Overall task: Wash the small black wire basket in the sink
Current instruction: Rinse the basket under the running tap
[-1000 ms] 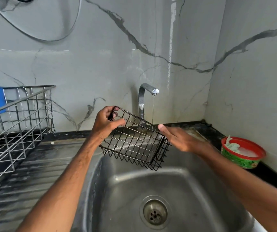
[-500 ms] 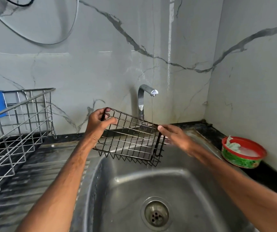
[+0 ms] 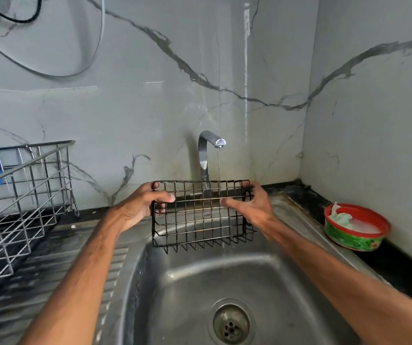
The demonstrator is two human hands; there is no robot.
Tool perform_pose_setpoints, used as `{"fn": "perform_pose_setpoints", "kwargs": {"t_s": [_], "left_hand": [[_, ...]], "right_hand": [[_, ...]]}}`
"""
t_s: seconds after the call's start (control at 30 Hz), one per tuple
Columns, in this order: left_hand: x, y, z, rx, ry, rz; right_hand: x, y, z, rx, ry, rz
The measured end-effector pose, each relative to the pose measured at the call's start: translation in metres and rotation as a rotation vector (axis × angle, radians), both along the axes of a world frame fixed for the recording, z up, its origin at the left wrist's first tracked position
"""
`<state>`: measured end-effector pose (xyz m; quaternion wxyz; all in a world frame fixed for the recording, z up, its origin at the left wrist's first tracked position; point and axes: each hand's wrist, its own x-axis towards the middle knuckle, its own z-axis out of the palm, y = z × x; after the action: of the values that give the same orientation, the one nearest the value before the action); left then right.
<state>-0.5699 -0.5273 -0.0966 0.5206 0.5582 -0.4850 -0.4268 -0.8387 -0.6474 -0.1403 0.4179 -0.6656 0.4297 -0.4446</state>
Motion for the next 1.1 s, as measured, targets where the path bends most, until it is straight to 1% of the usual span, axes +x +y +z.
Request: {"fn": "perform_pose_setpoints", "kwargs": {"t_s": [0.07, 0.13, 0.2, 0.3, 0.33, 0.37, 0.47, 0.6, 0.7, 0.77, 0.83, 0.9, 0.93, 1.0, 1.1], "left_hand": [[0.001, 0.001, 0.003, 0.080, -0.049, -0.025], [-0.004, 0.007, 0.010, 0.169, -0.118, -0.048], [-0.012, 0.012, 0.017, 0.240, -0.267, -0.065], [-0.024, 0.011, 0.020, 0.290, -0.563, -0.121], [-0.029, 0.008, 0.019, 0.299, -0.636, -0.141], [-0.035, 0.004, 0.018, 0.299, -0.671, -0.156], [-0.059, -0.007, 0.017, 0.210, -0.635, -0.155], [-0.076, -0.028, 0.002, 0.003, -0.538, 0.055], [-0.079, -0.030, -0.002, -0.074, -0.488, 0.175], [-0.077, -0.028, -0.005, -0.083, -0.454, 0.197], [-0.074, -0.027, -0.010, -0.074, -0.438, 0.199], [-0.074, -0.030, -0.015, -0.078, -0.450, 0.201], [-0.074, -0.032, -0.018, -0.086, -0.465, 0.208], [-0.076, -0.035, -0.020, -0.096, -0.490, 0.229], [-0.074, -0.040, -0.021, -0.099, -0.484, 0.261]], "right_hand": [[-0.002, -0.001, 0.005, -0.096, 0.053, -0.066], [-0.007, -0.004, 0.012, -0.190, 0.124, -0.087], [-0.013, -0.006, 0.020, -0.282, 0.175, -0.066], [-0.017, -0.007, 0.032, -0.386, 0.274, 0.006], [-0.017, -0.004, 0.036, -0.414, 0.320, 0.023], [-0.016, -0.001, 0.039, -0.432, 0.363, 0.043], [-0.007, 0.011, 0.041, -0.478, 0.480, 0.124], [0.007, 0.021, 0.036, -0.521, 0.492, 0.265], [0.012, 0.025, 0.036, -0.511, 0.521, 0.336], [0.010, 0.023, 0.042, -0.448, 0.569, 0.425], [0.005, 0.019, 0.050, -0.341, 0.603, 0.542], [-0.001, 0.017, 0.055, -0.251, 0.548, 0.632], [-0.002, 0.019, 0.057, -0.243, 0.531, 0.653], [-0.002, 0.028, 0.056, -0.291, 0.574, 0.650], [0.005, 0.037, 0.051, -0.438, 0.673, 0.569]]}}
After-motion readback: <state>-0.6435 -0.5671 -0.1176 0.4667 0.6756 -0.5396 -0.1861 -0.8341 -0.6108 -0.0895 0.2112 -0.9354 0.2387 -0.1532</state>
